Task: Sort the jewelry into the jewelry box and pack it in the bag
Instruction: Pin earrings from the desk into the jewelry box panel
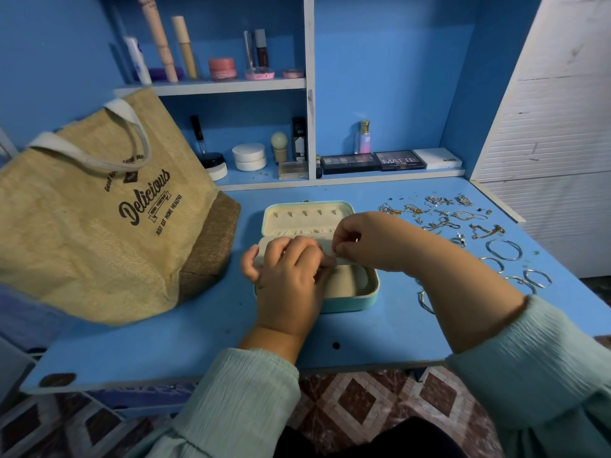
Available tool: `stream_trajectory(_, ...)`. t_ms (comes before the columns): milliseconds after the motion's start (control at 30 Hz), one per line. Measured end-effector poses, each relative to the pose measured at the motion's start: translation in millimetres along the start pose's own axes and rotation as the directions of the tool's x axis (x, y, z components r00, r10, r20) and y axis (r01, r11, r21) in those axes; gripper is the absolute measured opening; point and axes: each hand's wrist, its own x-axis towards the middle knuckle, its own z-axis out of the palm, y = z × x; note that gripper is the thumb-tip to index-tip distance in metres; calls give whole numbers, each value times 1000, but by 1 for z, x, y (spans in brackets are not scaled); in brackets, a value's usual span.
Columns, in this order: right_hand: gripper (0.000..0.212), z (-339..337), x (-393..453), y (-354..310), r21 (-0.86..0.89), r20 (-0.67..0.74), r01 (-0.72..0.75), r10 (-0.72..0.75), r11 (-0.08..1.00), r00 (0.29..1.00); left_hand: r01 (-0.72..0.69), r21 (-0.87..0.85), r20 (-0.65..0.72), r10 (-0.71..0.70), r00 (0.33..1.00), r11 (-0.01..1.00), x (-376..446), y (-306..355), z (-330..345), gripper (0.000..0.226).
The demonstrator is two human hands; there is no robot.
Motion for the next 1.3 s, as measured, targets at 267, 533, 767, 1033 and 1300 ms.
stream_trajectory(267,13,6,5,-10,-274,-3,27,-29,961,1000,-3,-24,-9,2,1000,1000,2,2,-3,15)
stream_trajectory(533,15,1,6,-14,-304,44,22,-9,952,999,17,-14,0,-17,1000,1000,2,2,-2,16)
stream_trajectory(767,14,6,2,-5,-302,-44,69,-86,951,995,5,2,-9,-5,1000,1000,2,2,-1,17)
stream_trajectory(1033,17,5,4,-10,-295,-4,29,-31,955,1000,15,-24,10,-15,1000,1000,1,3,-4,17)
stream_trajectory(1300,21,4,-3,-6,-152,-37,-4,-1,988,999,10,-14,86,-9,996,1000,3,3,-5,17)
